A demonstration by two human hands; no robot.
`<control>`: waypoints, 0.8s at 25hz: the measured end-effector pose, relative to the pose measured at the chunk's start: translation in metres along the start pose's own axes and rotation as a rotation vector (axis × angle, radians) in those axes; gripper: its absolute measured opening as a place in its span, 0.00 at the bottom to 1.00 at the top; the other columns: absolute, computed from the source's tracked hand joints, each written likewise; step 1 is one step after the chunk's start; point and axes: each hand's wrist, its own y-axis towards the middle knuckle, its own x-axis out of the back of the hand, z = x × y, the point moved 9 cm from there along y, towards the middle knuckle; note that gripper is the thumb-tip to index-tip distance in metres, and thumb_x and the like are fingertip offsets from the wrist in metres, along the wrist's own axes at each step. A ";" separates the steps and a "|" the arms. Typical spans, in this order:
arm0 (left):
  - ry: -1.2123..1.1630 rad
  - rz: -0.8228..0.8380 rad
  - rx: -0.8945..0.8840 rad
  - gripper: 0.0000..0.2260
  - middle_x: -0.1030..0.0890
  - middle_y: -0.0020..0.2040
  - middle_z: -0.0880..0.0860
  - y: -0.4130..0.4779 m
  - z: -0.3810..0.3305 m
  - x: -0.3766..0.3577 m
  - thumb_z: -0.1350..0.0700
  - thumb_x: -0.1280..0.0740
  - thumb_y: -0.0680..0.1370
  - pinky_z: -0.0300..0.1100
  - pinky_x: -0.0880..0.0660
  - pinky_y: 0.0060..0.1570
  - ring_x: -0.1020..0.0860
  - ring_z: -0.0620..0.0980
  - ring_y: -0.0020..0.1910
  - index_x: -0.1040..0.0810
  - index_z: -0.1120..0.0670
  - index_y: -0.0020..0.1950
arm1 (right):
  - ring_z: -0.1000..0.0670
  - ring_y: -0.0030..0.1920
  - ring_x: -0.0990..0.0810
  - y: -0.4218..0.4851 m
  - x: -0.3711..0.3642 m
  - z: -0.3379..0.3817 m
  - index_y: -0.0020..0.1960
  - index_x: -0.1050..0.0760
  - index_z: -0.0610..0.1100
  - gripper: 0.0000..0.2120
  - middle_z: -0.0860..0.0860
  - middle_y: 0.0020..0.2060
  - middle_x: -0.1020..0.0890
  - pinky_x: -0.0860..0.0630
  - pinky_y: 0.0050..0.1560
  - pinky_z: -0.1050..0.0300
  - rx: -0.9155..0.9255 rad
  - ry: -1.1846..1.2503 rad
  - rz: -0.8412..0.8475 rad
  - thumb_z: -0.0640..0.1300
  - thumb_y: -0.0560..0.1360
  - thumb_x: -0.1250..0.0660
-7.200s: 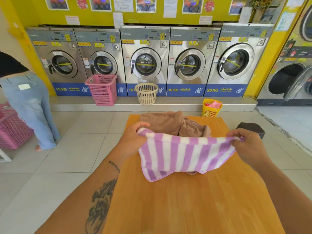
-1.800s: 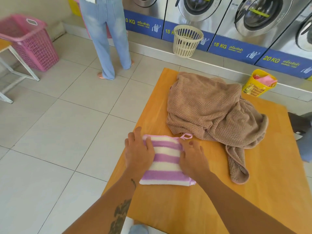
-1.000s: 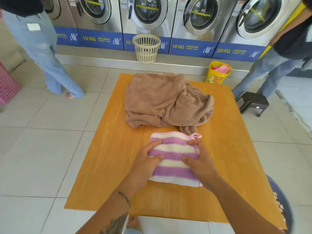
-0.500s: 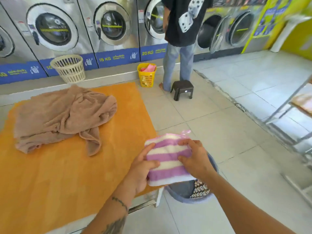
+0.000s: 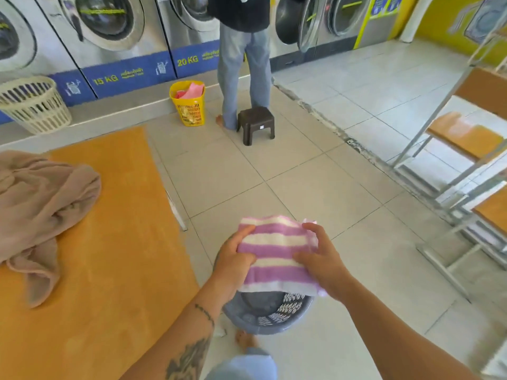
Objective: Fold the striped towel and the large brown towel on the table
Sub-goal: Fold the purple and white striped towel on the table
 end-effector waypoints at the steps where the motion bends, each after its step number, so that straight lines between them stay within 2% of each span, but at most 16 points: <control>1: 0.020 -0.004 0.008 0.30 0.20 0.49 0.46 0.018 0.001 -0.006 0.72 0.38 0.73 0.47 0.22 0.47 0.21 0.48 0.41 0.23 0.42 0.66 | 0.46 0.42 0.20 0.015 0.007 0.004 0.57 0.28 0.61 0.26 0.43 0.49 0.19 0.20 0.42 0.49 0.014 -0.089 -0.038 0.31 0.73 0.35; 3: 0.059 0.010 0.043 0.30 0.19 0.47 0.50 0.047 0.007 -0.018 0.71 0.38 0.73 0.50 0.24 0.44 0.22 0.52 0.41 0.23 0.42 0.67 | 0.49 0.39 0.22 0.039 0.019 0.007 0.54 0.27 0.59 0.21 0.47 0.45 0.19 0.23 0.39 0.54 0.016 -0.242 -0.106 0.33 0.72 0.35; 5: 0.123 0.019 0.055 0.29 0.19 0.52 0.48 0.070 0.008 -0.027 0.68 0.38 0.74 0.49 0.21 0.46 0.20 0.49 0.42 0.25 0.40 0.68 | 0.53 0.37 0.24 0.061 0.024 0.005 0.54 0.24 0.56 0.18 0.49 0.44 0.20 0.26 0.36 0.59 0.009 -0.313 -0.120 0.34 0.74 0.36; 7: 0.222 0.027 0.057 0.27 0.24 0.58 0.41 0.091 0.016 -0.034 0.64 0.37 0.77 0.36 0.22 0.47 0.22 0.38 0.44 0.27 0.39 0.70 | 0.57 0.38 0.24 0.088 0.023 -0.012 0.58 0.22 0.54 0.18 0.50 0.47 0.20 0.28 0.33 0.69 -0.025 -0.371 -0.099 0.35 0.76 0.38; 8: 0.285 0.022 0.056 0.26 0.26 0.60 0.39 0.102 0.024 -0.036 0.62 0.37 0.78 0.33 0.23 0.48 0.23 0.36 0.46 0.28 0.39 0.71 | 0.57 0.40 0.24 0.102 0.021 -0.024 0.61 0.22 0.53 0.19 0.49 0.49 0.20 0.30 0.31 0.71 -0.043 -0.395 -0.080 0.35 0.76 0.38; 9: 0.343 0.006 0.067 0.25 0.27 0.62 0.39 0.117 0.037 -0.039 0.61 0.37 0.78 0.32 0.24 0.49 0.23 0.37 0.48 0.29 0.40 0.72 | 0.54 0.41 0.23 0.119 0.017 -0.041 0.63 0.22 0.51 0.19 0.49 0.51 0.21 0.30 0.32 0.70 -0.063 -0.412 -0.063 0.35 0.77 0.39; 11: 0.411 -0.044 0.129 0.24 0.27 0.62 0.43 0.151 0.084 -0.046 0.60 0.38 0.80 0.26 0.29 0.42 0.25 0.36 0.45 0.30 0.42 0.74 | 0.49 0.45 0.22 0.161 0.007 -0.093 0.65 0.23 0.50 0.20 0.48 0.53 0.21 0.28 0.38 0.62 -0.110 -0.447 -0.026 0.35 0.77 0.40; 13: 0.433 -0.096 0.192 0.23 0.25 0.62 0.46 0.188 0.145 -0.055 0.61 0.39 0.81 0.27 0.30 0.39 0.25 0.38 0.43 0.30 0.45 0.74 | 0.47 0.44 0.22 0.205 -0.007 -0.155 0.65 0.24 0.50 0.22 0.46 0.55 0.21 0.28 0.36 0.60 -0.171 -0.475 0.027 0.34 0.76 0.41; 15: 0.426 -0.131 0.252 0.24 0.27 0.67 0.48 0.224 0.213 -0.066 0.63 0.41 0.81 0.32 0.28 0.48 0.24 0.43 0.52 0.31 0.47 0.75 | 0.48 0.42 0.21 0.243 -0.025 -0.228 0.65 0.24 0.49 0.26 0.46 0.53 0.21 0.29 0.29 0.62 -0.265 -0.458 0.093 0.31 0.72 0.43; 17: 0.447 -0.146 0.326 0.25 0.31 0.73 0.50 0.260 0.288 -0.073 0.64 0.43 0.80 0.32 0.30 0.53 0.27 0.46 0.61 0.32 0.47 0.76 | 0.47 0.45 0.20 0.281 -0.048 -0.306 0.66 0.27 0.51 0.31 0.44 0.56 0.23 0.27 0.27 0.63 -0.336 -0.450 0.184 0.30 0.67 0.44; 18: 0.464 -0.135 0.361 0.26 0.32 0.74 0.50 0.275 0.321 -0.075 0.65 0.43 0.80 0.31 0.30 0.53 0.27 0.48 0.62 0.33 0.46 0.76 | 0.45 0.47 0.20 0.296 -0.058 -0.339 0.66 0.28 0.52 0.33 0.43 0.58 0.25 0.25 0.29 0.62 -0.369 -0.460 0.226 0.30 0.65 0.43; 20: 0.499 -0.093 0.425 0.29 0.34 0.75 0.51 0.301 0.379 -0.076 0.64 0.43 0.78 0.40 0.24 0.51 0.24 0.56 0.63 0.35 0.43 0.77 | 0.42 0.53 0.21 0.321 -0.077 -0.392 0.68 0.31 0.54 0.34 0.44 0.61 0.28 0.21 0.38 0.55 -0.400 -0.509 0.271 0.31 0.65 0.42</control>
